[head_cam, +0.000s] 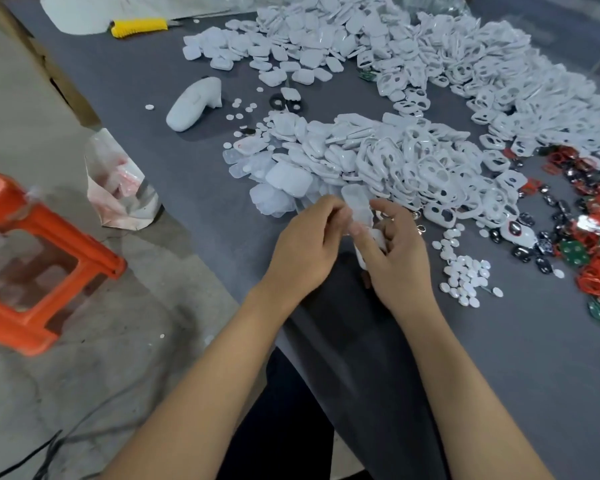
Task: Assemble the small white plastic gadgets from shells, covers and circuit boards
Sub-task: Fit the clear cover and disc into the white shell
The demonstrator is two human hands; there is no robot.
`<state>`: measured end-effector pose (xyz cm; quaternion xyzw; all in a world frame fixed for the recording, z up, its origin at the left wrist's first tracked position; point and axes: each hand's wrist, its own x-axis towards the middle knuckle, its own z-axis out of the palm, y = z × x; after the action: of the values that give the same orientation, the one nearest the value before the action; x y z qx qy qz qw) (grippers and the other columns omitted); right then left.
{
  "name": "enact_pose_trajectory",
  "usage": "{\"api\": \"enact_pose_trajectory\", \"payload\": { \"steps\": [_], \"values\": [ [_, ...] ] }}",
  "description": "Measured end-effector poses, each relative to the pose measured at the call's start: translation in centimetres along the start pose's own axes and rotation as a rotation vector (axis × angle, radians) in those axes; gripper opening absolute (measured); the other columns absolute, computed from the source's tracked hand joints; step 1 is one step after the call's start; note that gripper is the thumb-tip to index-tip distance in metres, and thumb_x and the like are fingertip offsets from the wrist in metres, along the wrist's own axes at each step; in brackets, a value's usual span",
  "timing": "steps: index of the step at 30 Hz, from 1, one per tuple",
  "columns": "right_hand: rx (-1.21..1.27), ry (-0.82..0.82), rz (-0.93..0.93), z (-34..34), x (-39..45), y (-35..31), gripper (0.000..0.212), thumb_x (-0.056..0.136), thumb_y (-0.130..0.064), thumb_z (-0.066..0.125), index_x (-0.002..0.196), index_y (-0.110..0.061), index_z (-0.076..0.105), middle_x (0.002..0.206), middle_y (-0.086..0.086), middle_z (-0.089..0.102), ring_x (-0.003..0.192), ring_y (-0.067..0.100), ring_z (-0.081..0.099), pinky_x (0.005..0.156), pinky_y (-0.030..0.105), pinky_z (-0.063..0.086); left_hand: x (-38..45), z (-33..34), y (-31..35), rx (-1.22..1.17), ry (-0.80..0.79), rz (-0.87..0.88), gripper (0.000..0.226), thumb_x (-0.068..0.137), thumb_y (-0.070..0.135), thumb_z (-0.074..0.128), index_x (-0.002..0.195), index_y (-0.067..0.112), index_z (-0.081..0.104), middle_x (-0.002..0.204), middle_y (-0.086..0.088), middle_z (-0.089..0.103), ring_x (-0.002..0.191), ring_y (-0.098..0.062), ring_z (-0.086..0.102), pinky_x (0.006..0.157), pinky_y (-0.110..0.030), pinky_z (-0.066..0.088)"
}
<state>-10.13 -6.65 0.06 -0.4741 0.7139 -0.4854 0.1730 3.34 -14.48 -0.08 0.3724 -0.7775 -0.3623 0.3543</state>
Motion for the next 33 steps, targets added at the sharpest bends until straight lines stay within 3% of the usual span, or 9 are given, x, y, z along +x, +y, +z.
{"api": "enact_pose_trajectory", "payload": {
  "steps": [2, 4, 6, 8, 12, 15, 20, 26, 33],
  "values": [
    [-0.006, 0.034, -0.025, 0.0, 0.2, 0.3, 0.010, 0.100, -0.042, 0.065, 0.109, -0.036, 0.065, 0.077, -0.017, 0.062, 0.068, 0.003, 0.056, 0.063, 0.015, 0.044, 0.0, -0.4, -0.4, -0.006, -0.010, 0.050, 0.021, 0.110, 0.030, 0.050, 0.100, 0.016, 0.063, 0.086, 0.011, 0.064, 0.080, -0.007, 0.061, 0.076, -0.041, 0.052],
    [0.044, 0.062, 0.005, 0.1, 0.4, 0.4, 0.009, 0.102, -0.038, 0.062, 0.096, -0.036, 0.069, 0.079, -0.021, 0.066, 0.071, 0.003, 0.060, 0.065, 0.030, 0.053, 0.2, -0.7, -0.8, 0.090, 0.091, 0.072, 0.024, 0.110, 0.029, 0.049, 0.101, 0.016, 0.067, 0.092, 0.010, 0.065, 0.087, -0.008, 0.059, 0.077, -0.040, 0.052],
    [0.069, 0.079, 0.049, 0.2, 0.4, 0.5, 0.012, 0.101, -0.043, 0.060, 0.096, -0.037, 0.069, 0.079, -0.020, 0.065, 0.072, 0.005, 0.060, 0.069, 0.041, 0.059, 0.7, -1.1, -1.3, 0.338, 0.250, 0.108, 0.016, 0.105, 0.024, 0.059, 0.110, 0.016, 0.072, 0.106, 0.000, 0.065, 0.100, -0.020, 0.057, 0.080, -0.038, 0.051],
    [0.071, 0.091, 0.069, 0.3, 0.4, 0.5, 0.014, 0.100, -0.047, 0.059, 0.096, -0.038, 0.068, 0.077, -0.020, 0.063, 0.071, 0.007, 0.059, 0.071, 0.048, 0.061, 1.2, -1.1, -1.9, 0.543, 0.282, 0.097, 0.024, 0.096, 0.021, 0.070, 0.120, 0.018, 0.072, 0.127, -0.008, 0.059, 0.120, -0.029, 0.049, 0.096, -0.040, 0.044],
    [0.065, 0.093, 0.098, 0.5, 0.5, 0.6, 0.017, 0.100, -0.049, 0.061, 0.097, -0.033, 0.068, 0.074, -0.020, 0.059, 0.069, 0.012, 0.057, 0.074, 0.052, 0.060, 2.2, -0.4, -2.0, 0.595, 0.137, 0.099, 0.031, 0.099, 0.022, 0.066, 0.129, 0.020, 0.070, 0.160, -0.017, 0.038, 0.155, -0.039, 0.022, 0.125, -0.051, 0.019],
    [0.062, 0.118, 0.134, 0.5, 0.6, 0.5, 0.018, 0.099, -0.051, 0.062, 0.098, -0.034, 0.068, 0.077, -0.016, 0.060, 0.071, 0.021, 0.060, 0.076, 0.051, 0.060, 3.2, -0.2, -2.2, 0.593, 0.097, 0.114, 0.029, 0.102, 0.025, 0.062, 0.129, 0.020, 0.072, 0.164, -0.018, 0.035, 0.159, -0.038, 0.015, 0.129, -0.053, 0.005],
    [0.034, 0.123, 0.119, 0.6, 0.8, 0.5, 0.014, 0.100, -0.046, 0.062, 0.090, -0.037, 0.067, 0.065, -0.012, 0.058, 0.059, 0.022, 0.057, 0.064, 0.047, 0.058, 3.8, 0.1, -2.3, 0.610, 0.096, 0.098, 0.032, 0.103, 0.028, 0.061, 0.134, 0.027, 0.068, 0.168, -0.015, 0.028, 0.160, -0.036, 0.011, 0.129, -0.052, 0.003],
    [0.033, 0.125, 0.133, 0.6, 1.0, 0.6, 0.014, 0.099, -0.048, 0.061, 0.089, -0.039, 0.067, 0.063, -0.011, 0.059, 0.057, 0.023, 0.057, 0.062, 0.045, 0.056, 4.7, 0.3, -2.1, 0.562, 0.131, 0.106, 0.017, 0.103, 0.028, 0.063, 0.106, 0.021, 0.078, 0.158, -0.014, 0.044, 0.157, -0.037, 0.021, 0.128, -0.053, 0.007],
    [0.065, 0.126, 0.161, 0.5, 1.0, 0.7, 0.013, 0.097, -0.049, 0.062, 0.094, -0.038, 0.069, 0.065, -0.014, 0.061, 0.059, 0.020, 0.059, 0.063, 0.042, 0.057, 4.4, 0.6, -2.2, 0.489, 0.275, 0.230, 0.011, 0.092, 0.022, 0.071, 0.085, 0.016, 0.077, 0.142, -0.011, 0.061, 0.147, -0.039, 0.041, 0.125, -0.055, 0.020]
  ]
}}
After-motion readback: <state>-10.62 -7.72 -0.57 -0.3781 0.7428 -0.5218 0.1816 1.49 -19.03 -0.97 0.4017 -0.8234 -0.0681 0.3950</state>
